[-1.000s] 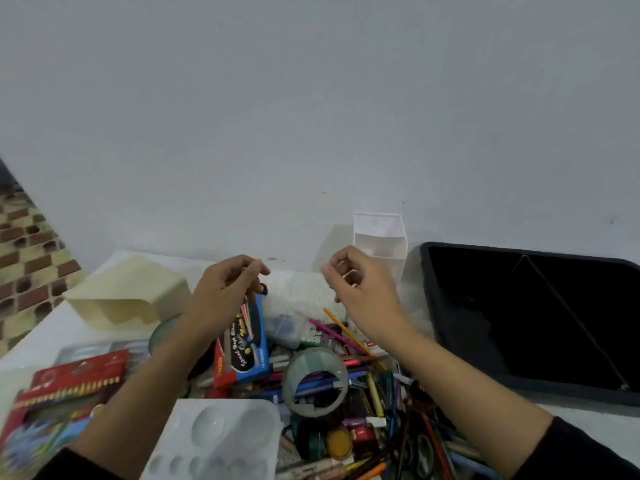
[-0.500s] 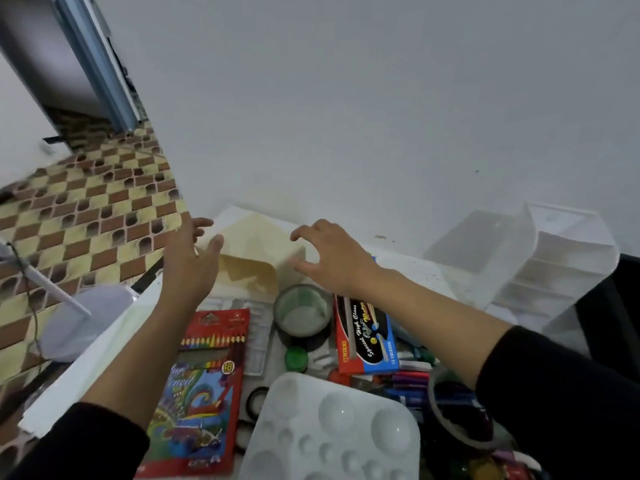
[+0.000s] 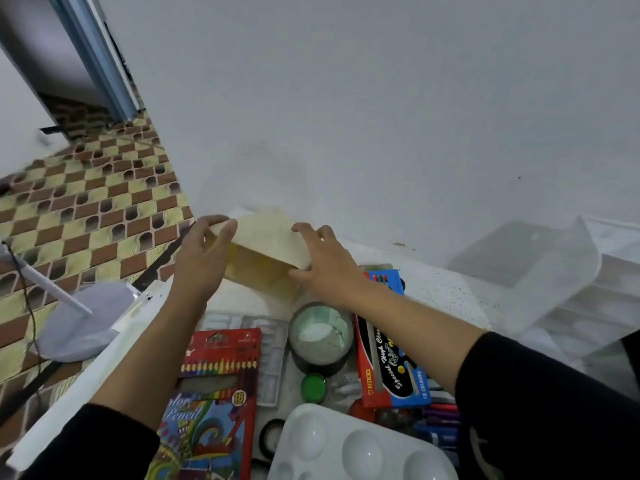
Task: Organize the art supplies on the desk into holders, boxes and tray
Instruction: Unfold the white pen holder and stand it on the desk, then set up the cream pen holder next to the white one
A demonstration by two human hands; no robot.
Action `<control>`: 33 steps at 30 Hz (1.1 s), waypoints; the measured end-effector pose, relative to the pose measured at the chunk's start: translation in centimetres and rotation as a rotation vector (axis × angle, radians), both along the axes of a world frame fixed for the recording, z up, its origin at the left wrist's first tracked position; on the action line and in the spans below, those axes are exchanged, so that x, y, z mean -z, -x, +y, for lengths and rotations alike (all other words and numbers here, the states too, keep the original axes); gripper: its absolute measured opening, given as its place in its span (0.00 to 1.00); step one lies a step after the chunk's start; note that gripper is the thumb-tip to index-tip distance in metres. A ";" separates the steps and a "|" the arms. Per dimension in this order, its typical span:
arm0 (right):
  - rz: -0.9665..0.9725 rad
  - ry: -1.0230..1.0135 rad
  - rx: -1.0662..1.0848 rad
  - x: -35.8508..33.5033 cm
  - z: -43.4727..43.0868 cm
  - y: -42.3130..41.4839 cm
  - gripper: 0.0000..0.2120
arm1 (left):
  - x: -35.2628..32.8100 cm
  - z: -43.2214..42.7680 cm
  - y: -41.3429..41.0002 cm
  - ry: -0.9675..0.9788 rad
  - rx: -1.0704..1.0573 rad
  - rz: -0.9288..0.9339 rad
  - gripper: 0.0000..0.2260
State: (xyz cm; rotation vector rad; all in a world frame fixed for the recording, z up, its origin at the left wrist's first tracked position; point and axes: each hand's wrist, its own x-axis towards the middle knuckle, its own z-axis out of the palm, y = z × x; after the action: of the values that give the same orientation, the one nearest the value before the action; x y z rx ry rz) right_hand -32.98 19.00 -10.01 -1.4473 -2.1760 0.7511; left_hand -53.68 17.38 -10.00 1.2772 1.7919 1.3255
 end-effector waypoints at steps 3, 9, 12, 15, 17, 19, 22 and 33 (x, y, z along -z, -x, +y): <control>0.208 0.005 0.090 -1.0 -0.4 -1.2 0.27 | -3.2 0.4 -1.6 -0.169 0.049 0.020 0.13; 0.498 -0.057 0.319 -3.8 -1.9 -5.1 0.23 | -8.5 2.4 -7.3 -0.306 0.237 0.130 0.19; 0.568 -0.031 0.411 -4.2 -2.4 -8.2 0.18 | -8.7 3.7 -11.0 -0.333 0.206 0.103 0.20; 0.571 0.022 0.513 -3.8 -2.6 -11.5 0.14 | -7.8 4.2 -15.0 -0.251 0.272 -0.191 0.20; 0.521 0.047 0.542 -3.5 -3.1 -13.2 0.14 | -6.8 4.1 -17.3 -0.167 0.377 -0.304 0.14; 0.485 0.076 0.540 -3.1 -3.7 -14.8 0.17 | -6.0 3.5 -19.6 -0.083 0.513 -0.368 0.13; 0.494 0.104 0.552 -2.5 -5.0 -16.7 0.21 | -5.0 2.2 -22.3 0.033 0.724 -0.398 0.15; 0.430 0.191 0.654 -1.6 -5.4 -17.4 0.26 | -2.9 2.1 -23.9 0.048 0.792 -0.324 0.15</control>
State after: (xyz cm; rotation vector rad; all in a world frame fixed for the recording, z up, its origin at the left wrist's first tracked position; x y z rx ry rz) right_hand -15.63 13.63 -8.46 -1.7522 -1.2306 0.9220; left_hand -29.76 19.52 -7.09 1.4278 0.9246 0.9442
